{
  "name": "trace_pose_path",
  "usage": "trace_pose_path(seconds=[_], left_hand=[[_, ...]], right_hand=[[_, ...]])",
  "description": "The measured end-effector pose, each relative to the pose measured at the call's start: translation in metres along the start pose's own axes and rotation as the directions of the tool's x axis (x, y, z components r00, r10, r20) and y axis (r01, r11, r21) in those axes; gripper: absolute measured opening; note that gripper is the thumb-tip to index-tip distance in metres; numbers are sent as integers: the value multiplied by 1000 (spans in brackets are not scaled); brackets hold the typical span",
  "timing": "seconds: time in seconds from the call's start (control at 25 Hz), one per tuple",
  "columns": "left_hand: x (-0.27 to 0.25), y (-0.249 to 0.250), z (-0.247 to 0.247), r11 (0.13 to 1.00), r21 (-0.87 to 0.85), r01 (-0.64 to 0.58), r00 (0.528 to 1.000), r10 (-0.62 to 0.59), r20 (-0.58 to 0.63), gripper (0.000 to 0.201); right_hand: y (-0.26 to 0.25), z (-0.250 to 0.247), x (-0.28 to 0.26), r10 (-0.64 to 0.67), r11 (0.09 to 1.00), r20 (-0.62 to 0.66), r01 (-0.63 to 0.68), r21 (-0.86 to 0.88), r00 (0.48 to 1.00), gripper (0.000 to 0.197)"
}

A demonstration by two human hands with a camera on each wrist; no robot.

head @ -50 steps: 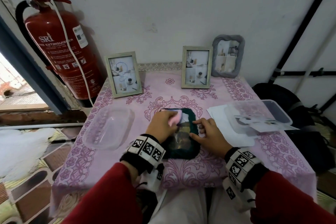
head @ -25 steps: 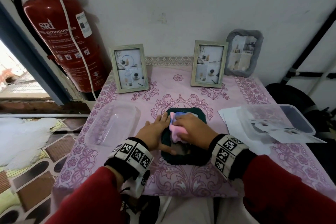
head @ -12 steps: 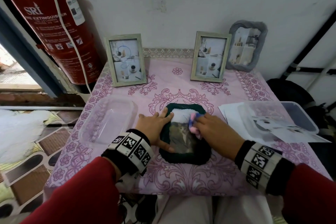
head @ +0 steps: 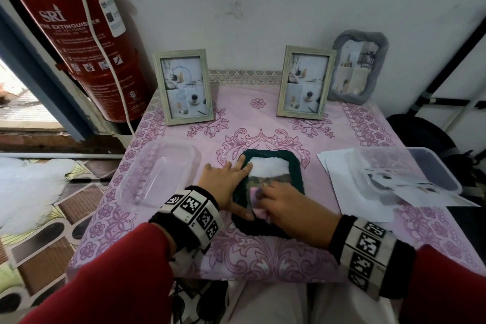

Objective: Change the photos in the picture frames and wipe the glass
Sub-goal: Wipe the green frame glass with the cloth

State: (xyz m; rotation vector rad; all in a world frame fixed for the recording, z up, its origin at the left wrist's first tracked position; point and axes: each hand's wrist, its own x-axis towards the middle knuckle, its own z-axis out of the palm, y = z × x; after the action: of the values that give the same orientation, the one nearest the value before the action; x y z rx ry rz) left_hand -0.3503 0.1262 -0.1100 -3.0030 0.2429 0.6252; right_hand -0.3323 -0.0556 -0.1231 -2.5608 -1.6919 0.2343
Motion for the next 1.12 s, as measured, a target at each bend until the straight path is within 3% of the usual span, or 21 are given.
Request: trace_pose_path(seconds=[0.12,0.32,0.48,0.68,0.8,0.88,1.04,1.12], left_hand=[[1,-4,-1,1000,0,-9,1000,9,7,117],[3,-6,3,999,-29,-22,1000,23,13,117],[5,-6,6,1000,-21,-16,1000,16,4,118],[4,-6,6,999,-35,-9,1000,10,16,118],[4,-9,5,997,-75,-22,998,26,50,120],[4,-12,3,993,-112,-31,996,40,81,121],[5,-13,3,994,-108,-30,996,39,81,122],[6,-11,4,996,-83,-22,997,28,73,122]], right_hand=[[17,-6,-23,-15,997,54,19,-78,998,26],[61,-16,-3,178,954,35,-163,-251,983,30],[52,-8,31,282,950,13,-277,-147,959,28],[7,4,5,42,998,21,-41,-44,999,38],[9,-4,-25,-35,993,65,42,-107,997,37],[26,-12,-34,-3,987,130,23,-156,992,37],[49,-24,-7,132,946,90,-98,-308,987,34],[41,-19,13,190,945,93,-156,-287,977,34]])
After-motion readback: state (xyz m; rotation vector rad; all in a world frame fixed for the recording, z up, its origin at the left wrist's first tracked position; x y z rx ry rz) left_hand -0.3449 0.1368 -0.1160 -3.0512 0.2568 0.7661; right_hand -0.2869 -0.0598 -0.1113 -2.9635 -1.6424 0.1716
